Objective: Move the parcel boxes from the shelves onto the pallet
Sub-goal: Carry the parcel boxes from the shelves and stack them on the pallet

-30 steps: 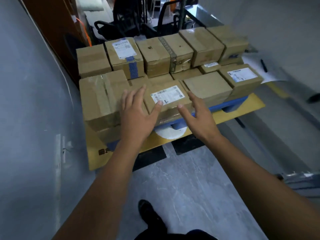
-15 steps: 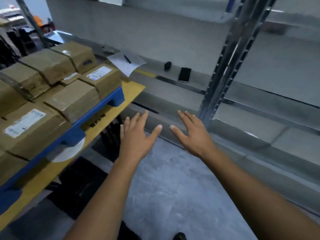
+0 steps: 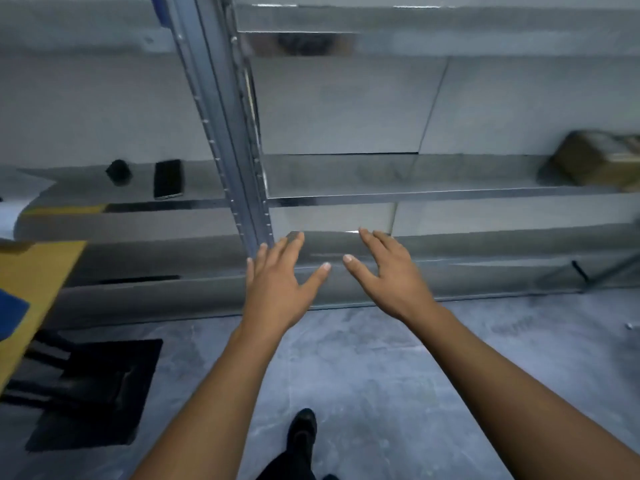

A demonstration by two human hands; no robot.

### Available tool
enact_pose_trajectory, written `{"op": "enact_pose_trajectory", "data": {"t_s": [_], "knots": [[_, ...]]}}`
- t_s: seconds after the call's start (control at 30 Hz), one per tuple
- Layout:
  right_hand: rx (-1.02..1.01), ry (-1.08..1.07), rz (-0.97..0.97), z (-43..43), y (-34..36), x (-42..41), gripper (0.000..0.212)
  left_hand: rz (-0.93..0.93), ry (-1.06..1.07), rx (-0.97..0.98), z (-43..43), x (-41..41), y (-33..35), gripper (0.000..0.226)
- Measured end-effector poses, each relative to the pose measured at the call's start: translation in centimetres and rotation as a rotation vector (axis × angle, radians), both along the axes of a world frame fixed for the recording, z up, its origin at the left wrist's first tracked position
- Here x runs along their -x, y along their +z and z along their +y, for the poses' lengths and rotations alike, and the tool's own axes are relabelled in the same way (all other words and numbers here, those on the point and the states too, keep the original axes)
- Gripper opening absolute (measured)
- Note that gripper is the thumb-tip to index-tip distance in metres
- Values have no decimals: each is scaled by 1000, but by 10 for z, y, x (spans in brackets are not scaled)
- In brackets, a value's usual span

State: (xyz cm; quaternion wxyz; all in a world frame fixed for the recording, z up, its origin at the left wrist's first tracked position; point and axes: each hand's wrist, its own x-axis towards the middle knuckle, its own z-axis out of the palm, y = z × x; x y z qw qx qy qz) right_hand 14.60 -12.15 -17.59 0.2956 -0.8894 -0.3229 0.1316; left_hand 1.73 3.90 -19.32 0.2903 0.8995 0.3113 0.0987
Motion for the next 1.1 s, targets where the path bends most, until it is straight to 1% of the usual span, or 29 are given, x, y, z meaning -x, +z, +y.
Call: {"op": "enact_pose_trajectory", "data": {"t_s": [0.27, 0.47, 0.6, 0.77, 0.97, 1.1], "knots": [[52, -337, -39, -57, 18, -80, 77, -12, -315, -36, -15, -145, 8, 80], [62, -560, -42, -129, 26, -116, 78, -54, -519, 28, -76, -224, 19, 81], [31, -680, -39, -179, 19, -141, 78, -65, -589, 74, -122, -270, 12, 84], [7, -773, -37, -258, 7, -193, 77, -71, -678, 100, -205, -335, 2, 83], [-17, -806, -42, -356, 11, -266, 81, -50, -721, 86, -305, -422, 8, 83], [0, -800, -40, -411, 17, -310, 82, -77, -719, 127, -360, -471, 14, 85]]}}
